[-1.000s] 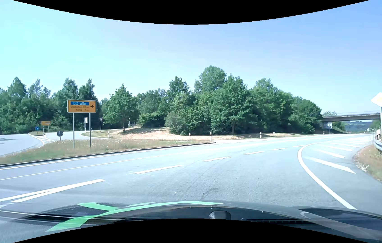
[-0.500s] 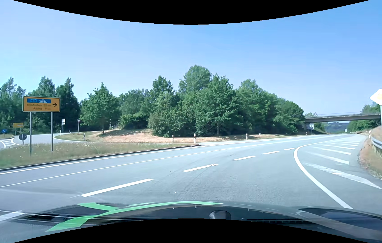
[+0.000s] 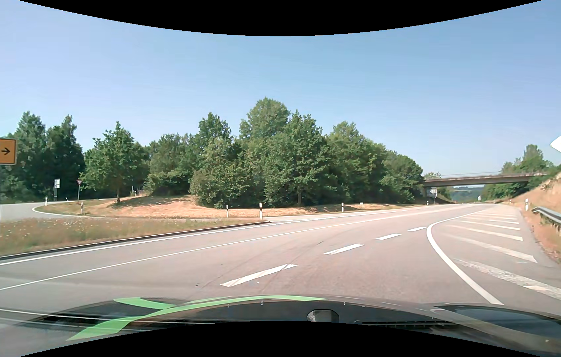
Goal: Follow the waypoints while adhering to traffic rules and regulations
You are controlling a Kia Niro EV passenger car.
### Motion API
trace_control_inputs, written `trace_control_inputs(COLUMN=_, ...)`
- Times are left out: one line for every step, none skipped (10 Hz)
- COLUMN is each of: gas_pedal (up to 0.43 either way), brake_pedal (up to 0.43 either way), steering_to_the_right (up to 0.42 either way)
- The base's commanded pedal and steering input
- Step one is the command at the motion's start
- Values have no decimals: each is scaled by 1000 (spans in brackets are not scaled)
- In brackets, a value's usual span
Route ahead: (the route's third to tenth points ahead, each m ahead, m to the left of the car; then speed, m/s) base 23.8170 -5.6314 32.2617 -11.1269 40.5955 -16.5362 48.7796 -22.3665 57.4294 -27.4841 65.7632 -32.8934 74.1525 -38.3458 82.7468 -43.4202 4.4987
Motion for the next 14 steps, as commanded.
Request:
trace_control_inputs(gas_pedal=358, brake_pedal=0, steering_to_the_right=148)
trace_control_inputs(gas_pedal=358, brake_pedal=0, steering_to_the_right=148)
trace_control_inputs(gas_pedal=358, brake_pedal=0, steering_to_the_right=148)
trace_control_inputs(gas_pedal=358, brake_pedal=0, steering_to_the_right=150)
trace_control_inputs(gas_pedal=358, brake_pedal=0, steering_to_the_right=153)
trace_control_inputs(gas_pedal=358, brake_pedal=0, steering_to_the_right=157)
trace_control_inputs(gas_pedal=358, brake_pedal=0, steering_to_the_right=160)
trace_control_inputs(gas_pedal=358, brake_pedal=0, steering_to_the_right=161)
trace_control_inputs(gas_pedal=358, brake_pedal=0, steering_to_the_right=161)
trace_control_inputs(gas_pedal=358, brake_pedal=0, steering_to_the_right=158)
trace_control_inputs(gas_pedal=358, brake_pedal=0, steering_to_the_right=150)
trace_control_inputs(gas_pedal=358, brake_pedal=0, steering_to_the_right=139)
trace_control_inputs(gas_pedal=358, brake_pedal=0, steering_to_the_right=135)
trace_control_inputs(gas_pedal=358, brake_pedal=0, steering_to_the_right=135)
